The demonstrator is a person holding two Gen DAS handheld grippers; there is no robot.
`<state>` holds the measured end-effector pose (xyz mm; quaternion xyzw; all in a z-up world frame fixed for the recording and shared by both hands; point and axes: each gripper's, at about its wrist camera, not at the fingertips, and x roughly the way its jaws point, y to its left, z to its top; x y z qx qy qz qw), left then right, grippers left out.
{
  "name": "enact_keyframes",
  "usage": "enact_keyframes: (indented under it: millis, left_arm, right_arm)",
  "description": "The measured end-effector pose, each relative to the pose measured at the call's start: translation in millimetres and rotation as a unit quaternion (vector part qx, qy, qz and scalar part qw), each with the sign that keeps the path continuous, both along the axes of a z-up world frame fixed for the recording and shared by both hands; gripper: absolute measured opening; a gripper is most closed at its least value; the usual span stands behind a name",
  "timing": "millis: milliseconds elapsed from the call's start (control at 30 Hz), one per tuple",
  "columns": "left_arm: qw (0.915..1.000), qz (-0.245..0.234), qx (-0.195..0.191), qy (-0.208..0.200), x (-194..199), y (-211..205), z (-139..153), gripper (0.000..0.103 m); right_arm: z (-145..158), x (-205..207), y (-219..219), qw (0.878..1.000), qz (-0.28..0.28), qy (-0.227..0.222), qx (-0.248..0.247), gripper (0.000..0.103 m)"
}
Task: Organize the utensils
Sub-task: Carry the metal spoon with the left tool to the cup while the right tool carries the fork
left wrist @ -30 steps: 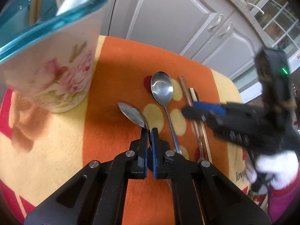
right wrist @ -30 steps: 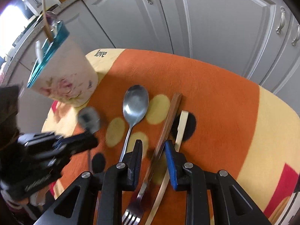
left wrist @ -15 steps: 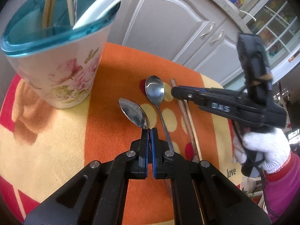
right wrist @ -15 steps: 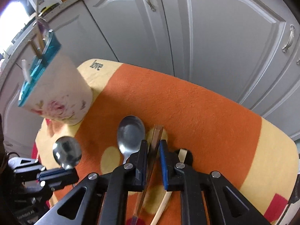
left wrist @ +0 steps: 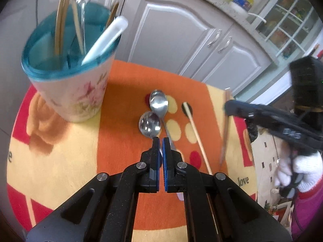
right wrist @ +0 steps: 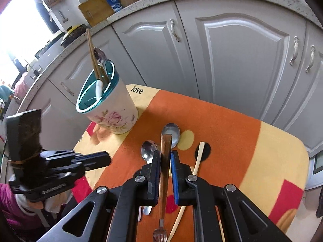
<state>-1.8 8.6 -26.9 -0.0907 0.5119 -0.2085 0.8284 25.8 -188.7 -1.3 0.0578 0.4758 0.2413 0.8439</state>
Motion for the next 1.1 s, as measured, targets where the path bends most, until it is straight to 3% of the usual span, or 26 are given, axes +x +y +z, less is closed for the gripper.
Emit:
enact_keyframes:
  millis: [133, 233, 500, 600, 633, 667, 767, 1100]
  left_arm:
    - [0.9998, 0.005, 0.015, 0.015, 10, -10, -18, 0.007]
    - [0.9992, 0.022, 0.019, 0.027, 22, -10, -33, 0.027]
    - [0.9992, 0.017, 0.036, 0.009, 49, -22, -51, 0.030]
    - [0.9991, 0.017, 0.036, 0.012, 57, -24, -56, 0.029]
    - [0.9991, 0.015, 0.038, 0.010, 59, -26, -57, 0.025]
    - [0.9990, 0.011, 0.042, 0.005, 59, -27, -57, 0.011]
    - [0.9988, 0.002, 0.048, -0.006, 58, -29, -53, 0.003]
    - [0.9991, -0.007, 0.025, -0.033, 26, -10, -8, 0.001]
  right_arm:
    - [2, -3, -6, 1.000, -0.004, -0.002, 0.004, 0.010]
    - [4, -5, -7, 1.000, -0.004, -0.003, 0.007, 0.010]
    - [2, -1, -16, 1.000, -0.002, 0.005, 0.016, 0.010]
    - [0, 3, -18, 1.000, -0.002, 0.011, 0.022, 0.010]
    - [0, 3, -19, 1.000, -0.001, 0.012, 0.023, 0.010]
    - [0, 3, -18, 1.000, 0.001, 0.012, 0.023, 0.010]
    - [1, 4, -16, 1.000, 0.008, 0.013, 0.023, 0.010]
    - [22, -18, -11, 0.999, 0.027, -0.009, 0.019, 0.009]
